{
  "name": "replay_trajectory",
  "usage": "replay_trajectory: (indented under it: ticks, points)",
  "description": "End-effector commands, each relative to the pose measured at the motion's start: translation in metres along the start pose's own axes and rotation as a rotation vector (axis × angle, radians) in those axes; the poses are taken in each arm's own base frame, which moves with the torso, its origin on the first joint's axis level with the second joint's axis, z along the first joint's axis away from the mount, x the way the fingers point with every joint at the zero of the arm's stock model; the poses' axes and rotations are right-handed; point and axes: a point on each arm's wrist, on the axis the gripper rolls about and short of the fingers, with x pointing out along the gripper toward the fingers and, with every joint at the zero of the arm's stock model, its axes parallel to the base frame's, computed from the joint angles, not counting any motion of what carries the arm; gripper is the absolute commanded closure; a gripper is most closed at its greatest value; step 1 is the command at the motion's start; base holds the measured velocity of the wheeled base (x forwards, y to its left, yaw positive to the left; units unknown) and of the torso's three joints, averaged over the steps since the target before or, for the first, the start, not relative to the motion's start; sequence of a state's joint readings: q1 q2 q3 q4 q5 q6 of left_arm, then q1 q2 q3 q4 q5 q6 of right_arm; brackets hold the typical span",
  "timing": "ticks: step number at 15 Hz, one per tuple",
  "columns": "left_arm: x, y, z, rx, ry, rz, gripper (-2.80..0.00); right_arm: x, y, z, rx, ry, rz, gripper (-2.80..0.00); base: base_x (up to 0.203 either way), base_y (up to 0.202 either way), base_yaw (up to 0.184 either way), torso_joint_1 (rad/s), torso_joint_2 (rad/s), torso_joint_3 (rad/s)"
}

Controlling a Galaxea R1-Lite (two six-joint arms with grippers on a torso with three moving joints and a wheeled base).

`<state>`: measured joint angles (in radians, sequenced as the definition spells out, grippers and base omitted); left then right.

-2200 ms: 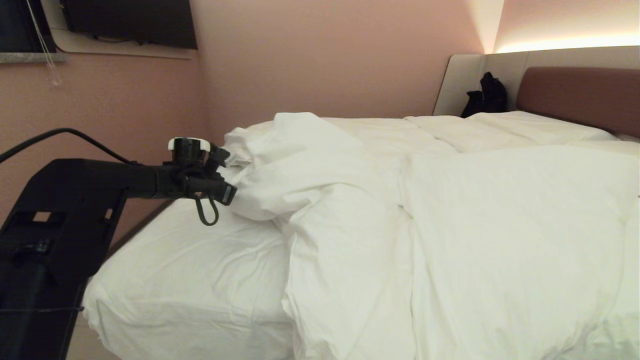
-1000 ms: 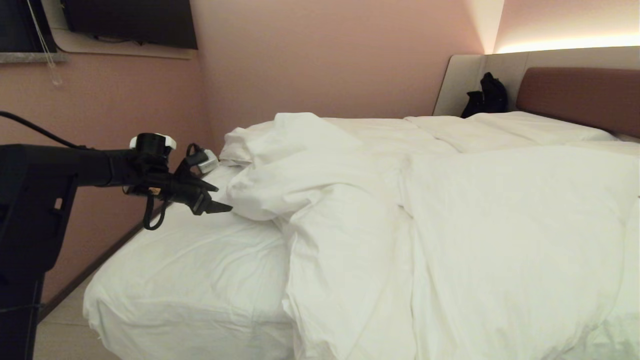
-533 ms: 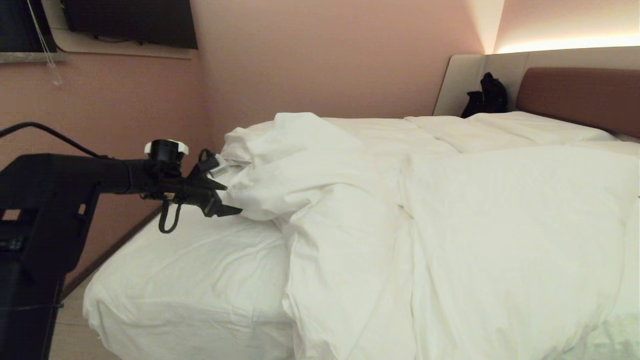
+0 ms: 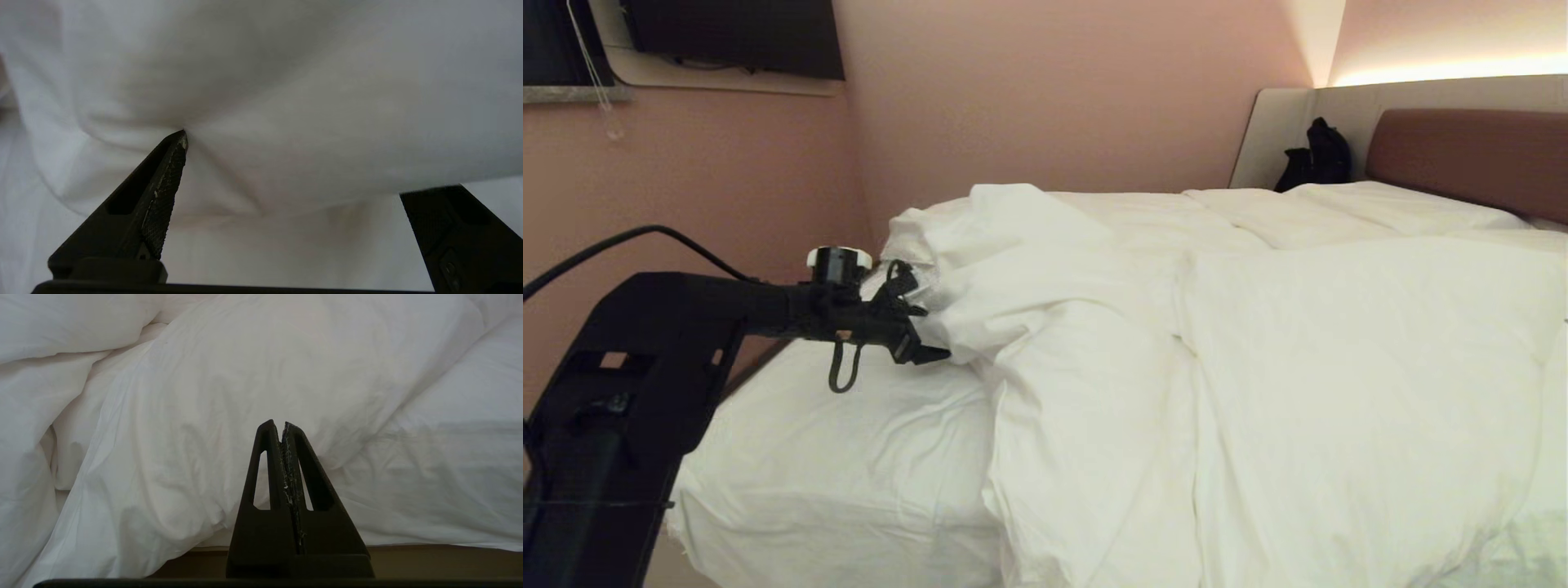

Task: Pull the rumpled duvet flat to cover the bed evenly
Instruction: Hold the folded corner of the quilt

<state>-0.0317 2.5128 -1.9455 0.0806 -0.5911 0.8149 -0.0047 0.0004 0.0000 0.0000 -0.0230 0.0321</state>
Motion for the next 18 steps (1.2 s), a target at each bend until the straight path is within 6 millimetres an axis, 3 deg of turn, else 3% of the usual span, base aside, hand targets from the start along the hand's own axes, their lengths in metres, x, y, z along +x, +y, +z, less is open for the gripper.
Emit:
replay_trajectory:
  ticks: [1,5,14,15,18]
  points:
    - [0.008,-0.004,-0.007,-0.003,0.007,-0.017,-2.8,0.0,0.0,0.0,0.0,0.001,0.0,0.0,0.0,0.0,0.0,0.0,0.0,0.0]
    - [0.026,-0.008,-0.019,-0.002,0.002,0.001,-2.8,0.0,0.0,0.0,0.0,0.0,0.0,0.0,0.0,0.0,0.0,0.0,0.0,0.0]
    - [0.039,-0.004,-0.026,0.022,-0.024,0.09,-2.8,0.0,0.0,0.0,0.0,0.0,0.0,0.0,0.0,0.0,0.0,0.0,0.0,0.0]
    - [0.04,-0.004,-0.026,0.022,-0.027,0.093,0.0,0.0,0.0,0.0,0.0,0.0,0.0,0.0,0.0,0.0,0.0,0.0,0.0,0.0]
    - [0.046,-0.003,-0.03,0.026,-0.036,0.154,0.0,0.0,0.0,0.0,0.0,0.0,0.0,0.0,0.0,0.0,0.0,0.0,0.0,0.0]
